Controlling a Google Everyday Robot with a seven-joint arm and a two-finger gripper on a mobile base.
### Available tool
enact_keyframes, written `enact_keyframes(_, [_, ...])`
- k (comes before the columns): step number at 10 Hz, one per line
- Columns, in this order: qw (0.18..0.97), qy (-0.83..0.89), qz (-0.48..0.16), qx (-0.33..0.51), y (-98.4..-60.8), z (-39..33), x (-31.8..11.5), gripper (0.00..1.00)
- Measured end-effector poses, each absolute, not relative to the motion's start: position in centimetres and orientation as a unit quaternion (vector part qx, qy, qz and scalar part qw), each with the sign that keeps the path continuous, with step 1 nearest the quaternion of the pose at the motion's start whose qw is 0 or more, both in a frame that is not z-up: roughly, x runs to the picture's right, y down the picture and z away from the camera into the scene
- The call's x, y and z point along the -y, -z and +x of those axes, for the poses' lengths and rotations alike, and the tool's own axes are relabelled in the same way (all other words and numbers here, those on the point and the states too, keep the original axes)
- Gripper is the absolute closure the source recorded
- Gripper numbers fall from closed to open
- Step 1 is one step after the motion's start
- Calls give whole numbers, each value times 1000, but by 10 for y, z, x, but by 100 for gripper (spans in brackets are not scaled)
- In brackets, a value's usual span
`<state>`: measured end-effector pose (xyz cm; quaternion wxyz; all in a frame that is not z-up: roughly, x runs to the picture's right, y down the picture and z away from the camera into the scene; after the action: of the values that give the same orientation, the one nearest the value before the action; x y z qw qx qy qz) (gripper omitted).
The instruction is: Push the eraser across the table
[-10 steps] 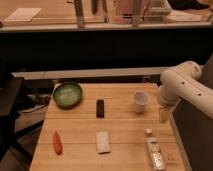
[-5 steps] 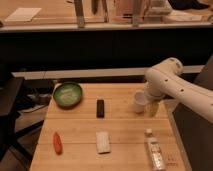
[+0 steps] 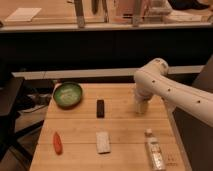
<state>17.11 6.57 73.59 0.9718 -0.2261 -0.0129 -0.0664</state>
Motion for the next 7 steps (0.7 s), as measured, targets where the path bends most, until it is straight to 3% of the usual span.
enact_keyframes(7, [973,84,-214,34,-765,137,-76,20])
